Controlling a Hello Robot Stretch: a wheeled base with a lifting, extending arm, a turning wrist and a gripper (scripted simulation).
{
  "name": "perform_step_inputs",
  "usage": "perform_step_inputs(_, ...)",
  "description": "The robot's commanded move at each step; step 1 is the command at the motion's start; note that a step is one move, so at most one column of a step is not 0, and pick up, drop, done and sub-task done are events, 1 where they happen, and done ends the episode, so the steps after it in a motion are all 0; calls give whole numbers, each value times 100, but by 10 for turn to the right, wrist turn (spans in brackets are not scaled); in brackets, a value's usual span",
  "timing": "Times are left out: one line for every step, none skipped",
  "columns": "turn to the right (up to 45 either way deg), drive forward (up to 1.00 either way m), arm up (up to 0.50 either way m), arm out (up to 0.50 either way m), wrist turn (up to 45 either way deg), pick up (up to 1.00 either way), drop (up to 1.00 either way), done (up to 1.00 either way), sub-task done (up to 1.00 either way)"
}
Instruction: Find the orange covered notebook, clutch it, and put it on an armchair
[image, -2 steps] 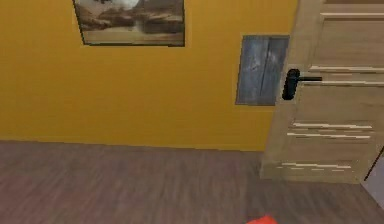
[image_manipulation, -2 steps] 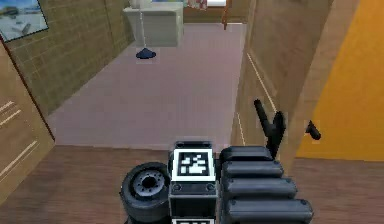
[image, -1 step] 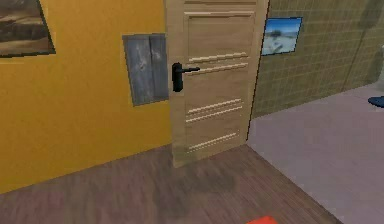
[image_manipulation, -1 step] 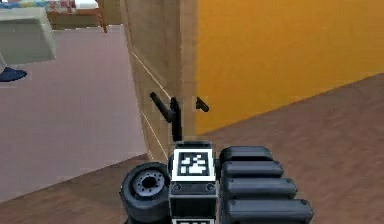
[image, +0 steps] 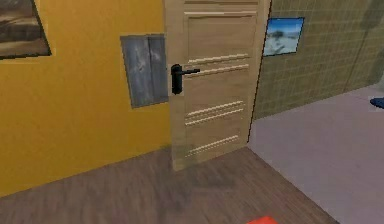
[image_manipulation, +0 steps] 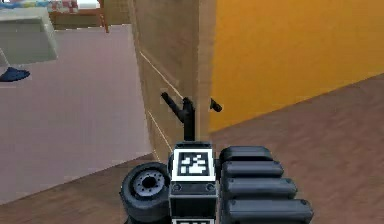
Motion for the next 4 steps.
perform_step_inputs(420, 0, 0, 0, 0, 0, 0, 0, 0)
perform_step_inputs(0, 100, 0, 0, 0, 0, 0, 0, 0)
perform_step_inputs(330, 0, 0, 0, 0, 0, 0, 0, 0)
perform_step_inputs(0, 5, 0, 0, 0, 0, 0, 0, 0)
